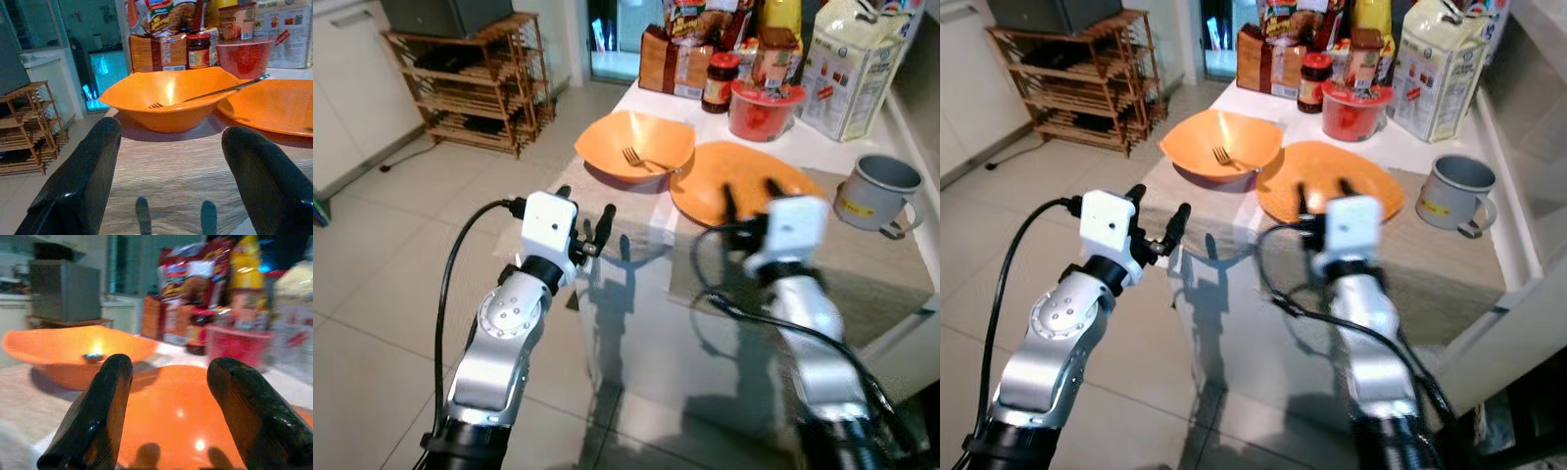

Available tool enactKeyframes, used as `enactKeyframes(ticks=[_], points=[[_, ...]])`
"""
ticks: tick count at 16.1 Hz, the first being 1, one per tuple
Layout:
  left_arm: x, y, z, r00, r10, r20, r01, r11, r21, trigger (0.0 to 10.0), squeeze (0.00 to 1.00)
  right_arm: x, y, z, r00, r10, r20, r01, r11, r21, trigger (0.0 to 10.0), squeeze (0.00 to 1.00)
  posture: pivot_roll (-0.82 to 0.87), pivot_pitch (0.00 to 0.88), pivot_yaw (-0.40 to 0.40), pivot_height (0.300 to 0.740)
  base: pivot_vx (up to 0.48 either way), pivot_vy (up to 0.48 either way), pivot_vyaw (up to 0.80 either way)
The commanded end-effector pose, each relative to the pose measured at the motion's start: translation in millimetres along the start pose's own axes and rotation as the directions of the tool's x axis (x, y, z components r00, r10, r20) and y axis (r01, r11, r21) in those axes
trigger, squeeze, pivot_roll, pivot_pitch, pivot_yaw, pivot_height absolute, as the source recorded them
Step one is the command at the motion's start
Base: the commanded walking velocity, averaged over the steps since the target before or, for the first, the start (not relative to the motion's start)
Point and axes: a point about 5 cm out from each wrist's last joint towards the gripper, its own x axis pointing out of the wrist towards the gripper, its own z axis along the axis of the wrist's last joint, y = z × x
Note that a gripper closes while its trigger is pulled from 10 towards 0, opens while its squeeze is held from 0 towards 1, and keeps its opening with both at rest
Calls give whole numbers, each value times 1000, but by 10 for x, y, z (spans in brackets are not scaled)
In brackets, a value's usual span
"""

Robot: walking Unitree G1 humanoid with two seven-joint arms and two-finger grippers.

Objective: Setting the table

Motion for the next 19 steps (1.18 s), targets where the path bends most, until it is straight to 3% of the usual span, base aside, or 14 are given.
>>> enactKeyframes(ticks=[1,5,9,16,17,19], points=[[-37,61,51,1000,28,7,-28,999,29,10000,0,61,51,-14,1000,25,6,-25,999,20,10000,0,116,25,-5,740,0,0,0],[-108,119,83,998,57,7,-57,997,50,10000,0,217,176,-21,997,77,21,-78,996,34,10000,0,161,35,-16,740,0,0,0],[-157,135,113,998,69,6,-70,996,63,10000,0,261,319,-42,992,122,37,-123,992,28,10000,0,181,42,-17,740,0,0,0],[-150,117,123,998,70,2,-70,996,58,10000,0,290,297,-81,995,95,31,-94,995,-12,10000,0,165,45,-15,740,0,0,0],[-144,114,124,998,68,2,-68,996,56,10000,0,296,265,-69,996,74,42,-73,997,-23,0,0,162,44,-16,740,0,0,0],[-140,105,125,998,66,3,-66,996,54,10000,0,298,243,-59,997,61,47,-59,998,-35,0,0,159,46,-15,740,0,0,0]])
